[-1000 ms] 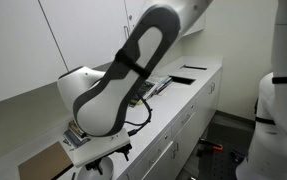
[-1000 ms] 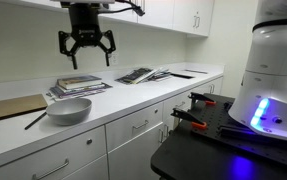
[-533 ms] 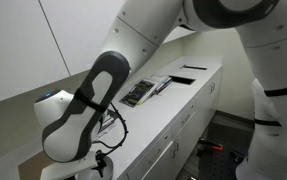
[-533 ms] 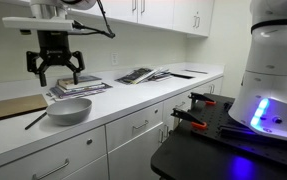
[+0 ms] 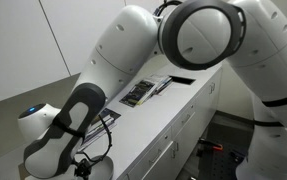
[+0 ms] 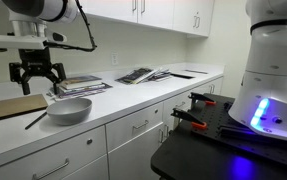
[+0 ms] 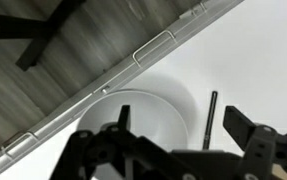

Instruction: Put the pen in the bowl

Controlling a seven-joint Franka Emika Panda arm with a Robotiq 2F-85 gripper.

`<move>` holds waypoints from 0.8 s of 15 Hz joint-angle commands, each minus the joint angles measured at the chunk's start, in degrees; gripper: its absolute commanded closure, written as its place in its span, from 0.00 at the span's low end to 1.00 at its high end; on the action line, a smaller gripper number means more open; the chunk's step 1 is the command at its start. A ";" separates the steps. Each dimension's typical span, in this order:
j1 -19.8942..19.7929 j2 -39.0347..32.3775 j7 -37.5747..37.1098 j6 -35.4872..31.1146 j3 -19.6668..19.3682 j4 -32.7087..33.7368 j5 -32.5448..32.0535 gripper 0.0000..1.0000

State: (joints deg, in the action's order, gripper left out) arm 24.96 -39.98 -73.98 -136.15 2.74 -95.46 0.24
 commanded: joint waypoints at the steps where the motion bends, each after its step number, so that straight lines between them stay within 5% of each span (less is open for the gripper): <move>1: 0.38 -0.72 -0.11 0.57 -0.75 1.21 0.25 0.00; 12: 0.47 -6.48 -0.40 -3.51 -0.90 6.83 1.29 0.00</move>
State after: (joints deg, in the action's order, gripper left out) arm 25.43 -42.25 -74.55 -138.24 1.90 -93.35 0.68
